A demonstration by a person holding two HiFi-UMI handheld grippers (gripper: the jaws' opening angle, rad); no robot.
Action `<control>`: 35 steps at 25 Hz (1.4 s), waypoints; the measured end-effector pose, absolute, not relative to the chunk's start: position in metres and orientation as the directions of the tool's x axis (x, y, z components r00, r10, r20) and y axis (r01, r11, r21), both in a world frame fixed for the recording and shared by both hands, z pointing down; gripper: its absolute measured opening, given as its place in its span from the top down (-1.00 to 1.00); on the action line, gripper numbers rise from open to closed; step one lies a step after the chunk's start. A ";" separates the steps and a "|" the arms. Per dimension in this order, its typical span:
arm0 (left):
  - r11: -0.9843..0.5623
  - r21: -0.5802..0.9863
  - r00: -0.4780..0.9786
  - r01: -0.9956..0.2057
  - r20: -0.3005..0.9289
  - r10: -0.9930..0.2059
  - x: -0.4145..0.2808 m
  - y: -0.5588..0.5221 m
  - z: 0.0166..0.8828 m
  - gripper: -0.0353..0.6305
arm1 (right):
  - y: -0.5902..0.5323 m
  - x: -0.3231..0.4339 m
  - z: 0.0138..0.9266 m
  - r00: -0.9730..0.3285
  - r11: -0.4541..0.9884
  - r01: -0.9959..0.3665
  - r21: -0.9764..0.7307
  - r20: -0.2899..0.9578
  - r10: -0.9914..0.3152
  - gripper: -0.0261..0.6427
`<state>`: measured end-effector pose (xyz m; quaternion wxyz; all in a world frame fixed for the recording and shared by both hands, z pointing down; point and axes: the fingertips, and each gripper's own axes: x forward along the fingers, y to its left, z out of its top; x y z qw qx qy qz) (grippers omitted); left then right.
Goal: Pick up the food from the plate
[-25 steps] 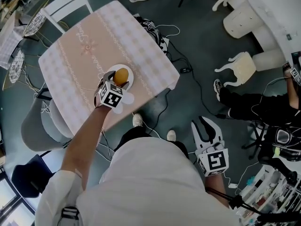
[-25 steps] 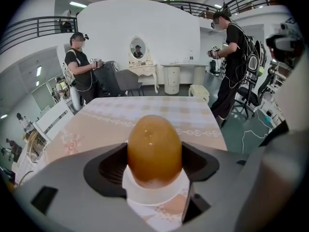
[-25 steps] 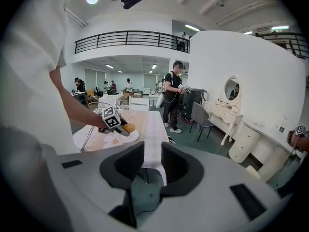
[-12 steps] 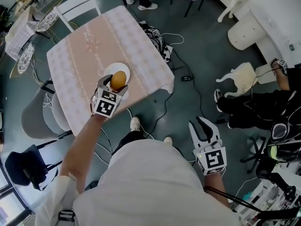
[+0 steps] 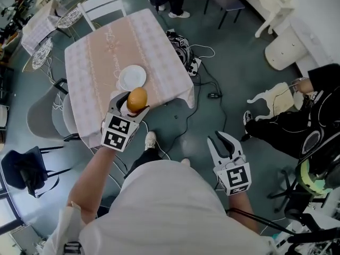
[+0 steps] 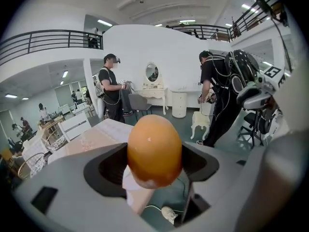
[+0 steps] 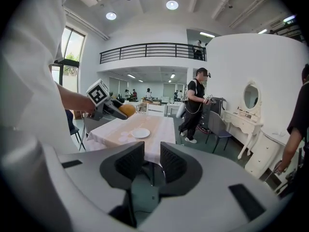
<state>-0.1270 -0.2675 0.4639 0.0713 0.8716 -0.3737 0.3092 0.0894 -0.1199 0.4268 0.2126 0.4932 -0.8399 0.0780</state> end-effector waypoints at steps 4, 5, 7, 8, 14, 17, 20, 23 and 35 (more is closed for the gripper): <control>-0.689 -0.096 0.531 -0.718 0.565 -0.631 -0.111 -0.228 0.447 -0.16 | -0.106 0.098 0.435 -0.472 0.551 -0.832 0.068 0.434 -0.767 0.60; -0.686 -0.092 0.532 -0.722 0.559 -0.636 -0.107 -0.218 0.443 -0.16 | -0.102 0.099 0.436 -0.484 0.564 -0.823 0.068 0.435 -0.760 0.61; -0.681 -0.086 0.536 -0.727 0.548 -0.642 -0.098 -0.200 0.435 -0.16 | -0.095 0.103 0.439 -0.506 0.588 -0.806 0.070 0.436 -0.744 0.62; -0.679 -0.082 0.538 -0.730 0.543 -0.645 -0.093 -0.191 0.431 -0.16 | -0.091 0.105 0.439 -0.515 0.599 -0.798 0.071 0.436 -0.738 0.63; -0.662 -0.072 0.540 -0.746 0.515 -0.665 -0.075 -0.140 0.409 -0.16 | -0.066 0.113 0.436 -0.555 0.647 -0.756 0.094 0.431 -0.711 0.76; -0.642 -0.063 0.531 -0.764 0.504 -0.681 -0.070 -0.121 0.405 -0.16 | -0.050 0.114 0.434 -0.579 0.675 -0.731 0.102 0.431 -0.692 0.82; -0.630 -0.062 0.522 -0.774 0.501 -0.690 -0.069 -0.104 0.404 -0.16 | -0.036 0.113 0.435 -0.596 0.695 -0.711 0.107 0.432 -0.677 0.86; -0.622 -0.061 0.515 -0.781 0.499 -0.696 -0.067 -0.088 0.404 -0.16 | -0.023 0.114 0.440 -0.606 0.705 -0.701 0.102 0.437 -0.665 0.88; -0.630 -0.063 0.524 -0.774 0.494 -0.694 -0.059 -0.053 0.403 -0.16 | 0.007 0.115 0.444 -0.615 0.715 -0.692 0.099 0.438 -0.656 0.89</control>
